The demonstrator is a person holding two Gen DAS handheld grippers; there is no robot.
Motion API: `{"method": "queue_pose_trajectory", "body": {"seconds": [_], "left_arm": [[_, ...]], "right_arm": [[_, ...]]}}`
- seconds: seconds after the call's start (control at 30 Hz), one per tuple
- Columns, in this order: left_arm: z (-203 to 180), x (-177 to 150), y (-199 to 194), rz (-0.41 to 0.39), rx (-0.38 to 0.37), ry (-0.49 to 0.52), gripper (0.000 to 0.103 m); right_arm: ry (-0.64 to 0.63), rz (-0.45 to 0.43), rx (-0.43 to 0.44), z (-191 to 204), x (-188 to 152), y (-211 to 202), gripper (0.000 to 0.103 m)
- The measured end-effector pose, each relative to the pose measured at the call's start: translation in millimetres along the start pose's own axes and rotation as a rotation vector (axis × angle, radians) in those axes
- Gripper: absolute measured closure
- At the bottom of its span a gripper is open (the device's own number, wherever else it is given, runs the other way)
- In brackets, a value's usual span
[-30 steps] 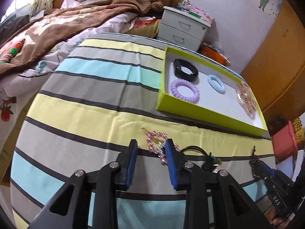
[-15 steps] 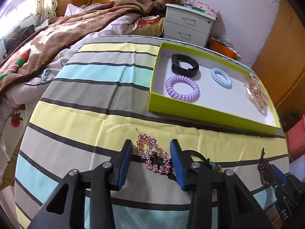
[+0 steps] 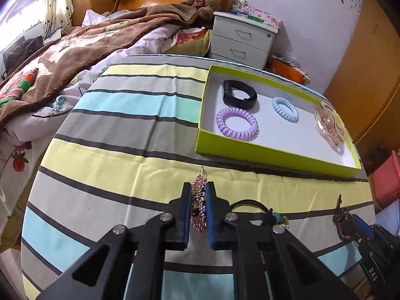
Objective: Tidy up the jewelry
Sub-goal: 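Carry the pink clip and beaded bracelet over the green lid with both grippers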
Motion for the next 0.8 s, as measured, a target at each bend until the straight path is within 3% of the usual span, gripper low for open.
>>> {"method": "queue_pose_trajectory", "body": {"seconds": [0.37, 0.5, 0.8], "left_arm": [[21, 4, -12, -0.027, -0.019, -0.022, 0.096], [14, 7, -24, -0.049, -0.065, -0.010, 0.096], [-2, 18, -40, -0.077, -0.108, 0.011, 0.096]], "right_arm": [[0.003, -0.007, -0.006, -1, 0, -2, 0.090], [-0.001, -0.025, -0.016, -2, 2, -6, 0.098], [-0.002, -0.053, 0.003, -6, 11, -16, 0.099]]}}
Point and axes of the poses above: each gripper's, at about its wrist camera, not at the fingertips, and y roughly the way its jaws point, z to its left, x to its top, the point moved 7 cm from there along y, roughly the way its jaws point, and after that the axes turned 12 degrees about -y, right-handed, at the moved point
